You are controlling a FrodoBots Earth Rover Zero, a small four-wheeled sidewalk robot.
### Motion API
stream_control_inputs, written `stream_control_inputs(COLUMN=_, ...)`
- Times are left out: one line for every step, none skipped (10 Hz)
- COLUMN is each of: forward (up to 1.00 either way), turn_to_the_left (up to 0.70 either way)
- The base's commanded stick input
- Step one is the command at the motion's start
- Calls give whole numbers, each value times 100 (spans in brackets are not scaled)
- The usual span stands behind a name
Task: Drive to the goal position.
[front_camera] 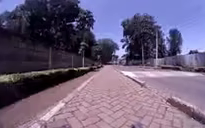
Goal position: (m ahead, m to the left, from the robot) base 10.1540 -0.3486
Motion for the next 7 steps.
stream_control_inputs(forward=70, turn_to_the_left=-13)
stream_control_inputs(forward=70, turn_to_the_left=-7)
stream_control_inputs(forward=70, turn_to_the_left=-2)
stream_control_inputs(forward=70, turn_to_the_left=0)
stream_control_inputs(forward=70, turn_to_the_left=0)
stream_control_inputs(forward=70, turn_to_the_left=0)
stream_control_inputs(forward=70, turn_to_the_left=0)
